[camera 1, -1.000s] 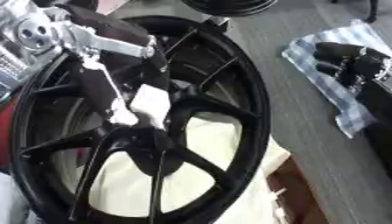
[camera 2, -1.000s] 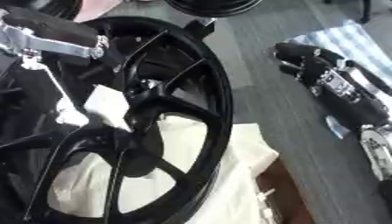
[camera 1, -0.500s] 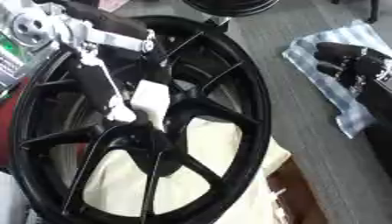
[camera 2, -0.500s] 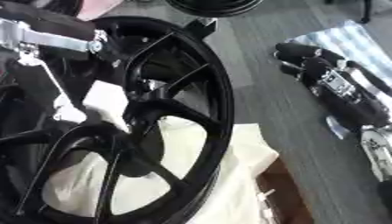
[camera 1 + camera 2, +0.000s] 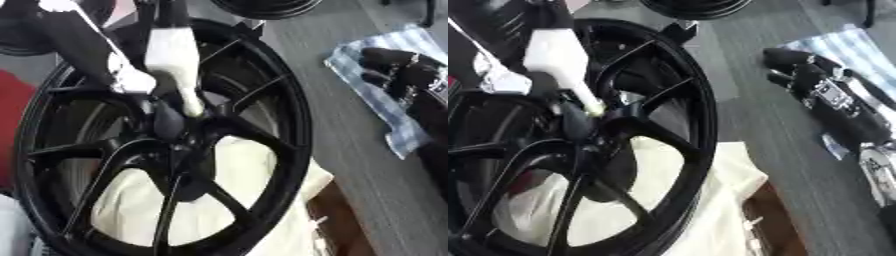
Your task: Pull the pin out of the wheel hub.
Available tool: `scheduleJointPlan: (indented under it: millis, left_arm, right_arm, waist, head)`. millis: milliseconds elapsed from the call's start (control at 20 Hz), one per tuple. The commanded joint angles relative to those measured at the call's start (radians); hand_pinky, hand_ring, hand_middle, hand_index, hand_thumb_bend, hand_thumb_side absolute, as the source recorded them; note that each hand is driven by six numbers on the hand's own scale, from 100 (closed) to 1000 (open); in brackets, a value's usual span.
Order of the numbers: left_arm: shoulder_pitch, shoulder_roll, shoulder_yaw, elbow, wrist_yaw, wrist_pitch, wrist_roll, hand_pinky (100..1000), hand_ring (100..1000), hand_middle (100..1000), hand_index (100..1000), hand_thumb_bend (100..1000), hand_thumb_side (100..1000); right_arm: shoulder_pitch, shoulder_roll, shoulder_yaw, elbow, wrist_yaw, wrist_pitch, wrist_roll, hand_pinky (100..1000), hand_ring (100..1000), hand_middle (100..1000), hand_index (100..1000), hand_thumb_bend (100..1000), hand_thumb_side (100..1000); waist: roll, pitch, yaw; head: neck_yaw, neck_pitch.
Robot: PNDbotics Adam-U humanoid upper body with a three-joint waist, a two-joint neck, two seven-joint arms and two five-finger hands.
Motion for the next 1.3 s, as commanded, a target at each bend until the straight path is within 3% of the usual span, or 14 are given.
scheduleJointPlan:
  millis: [50,350,500,650,700,800,850,900,1000,1050,1300]
  left_arm:
    - [0.054,0.141,0.123,0.003,0.005,0.005,0.081,683,447,194,300,100,198]
    - [0.367,0.324,0.341,0.128,0.034,0.003,0.283,670,443,188,302,100,248]
    - [0.513,0.344,0.414,0.187,0.079,-0.011,0.372,670,443,188,305,100,253]
    - [0.636,0.333,0.449,0.209,0.130,-0.017,0.451,695,468,250,364,100,248]
    - [0.673,0.324,0.456,0.213,0.144,-0.019,0.479,715,508,329,446,100,208]
    - [0.732,0.302,0.461,0.219,0.163,-0.029,0.507,757,612,528,698,100,160]
    - [0.750,0.291,0.462,0.222,0.162,-0.035,0.500,851,779,776,913,157,612]
    - [0.758,0.281,0.465,0.228,0.144,-0.039,0.484,859,786,784,918,196,651]
    - [0.758,0.263,0.477,0.245,0.100,-0.039,0.464,890,814,818,939,262,853]
    - [0.756,0.255,0.482,0.250,0.084,-0.040,0.460,889,813,820,944,269,901]
    - [0.755,0.244,0.490,0.238,0.055,-0.047,0.449,883,810,816,949,274,920]
  right_arm:
    - [0.003,-0.028,-0.020,-0.020,-0.005,-0.010,-0.011,1000,1000,936,863,100,675]
    - [0.011,-0.023,-0.035,-0.020,-0.013,-0.025,-0.026,1000,1000,934,863,100,665]
    - [0.009,-0.016,-0.039,-0.020,-0.019,-0.031,-0.032,1000,1000,934,862,100,665]
    - [0.006,-0.009,-0.041,-0.020,-0.020,-0.036,-0.032,1000,1000,934,862,100,667]
    - [0.005,-0.006,-0.041,-0.020,-0.019,-0.035,-0.033,1000,1000,934,863,100,669]
    - [0.003,-0.001,-0.042,-0.020,-0.016,-0.032,-0.034,1000,1000,934,862,100,669]
    - [0.003,0.001,-0.043,-0.020,-0.016,-0.032,-0.035,1000,1000,934,862,100,669]
    - [0.004,0.004,-0.044,-0.020,-0.015,-0.033,-0.036,1000,1000,934,862,100,670]
    - [0.002,0.006,-0.043,-0.020,-0.016,-0.033,-0.036,1000,1000,934,862,100,668]
    - [0.001,0.006,-0.042,-0.020,-0.017,-0.033,-0.035,1000,1000,934,862,100,668]
    - [0.002,0.007,-0.044,-0.020,-0.016,-0.037,-0.036,1000,1000,934,863,100,669]
  waist:
    - [-0.006,-0.030,0.008]
    - [-0.021,-0.031,0.028]
    - [-0.035,-0.027,0.037]
    - [-0.046,-0.019,0.042]
    - [-0.048,-0.017,0.043]
    - [-0.053,-0.012,0.045]
    - [-0.056,-0.011,0.046]
    - [-0.059,-0.010,0.049]
    - [-0.063,-0.009,0.051]
    - [-0.064,-0.009,0.052]
    - [-0.067,-0.006,0.051]
  head:
    - [-0.009,0.005]
    - [-0.006,0.013]
    - [-0.005,0.007]
    - [0.001,-0.002]
    - [0.002,-0.006]
    - [0.006,-0.012]
    - [0.005,-0.017]
    - [0.002,-0.020]
    - [0.002,-0.013]
    - [0.003,-0.010]
    - [0.003,0.000]
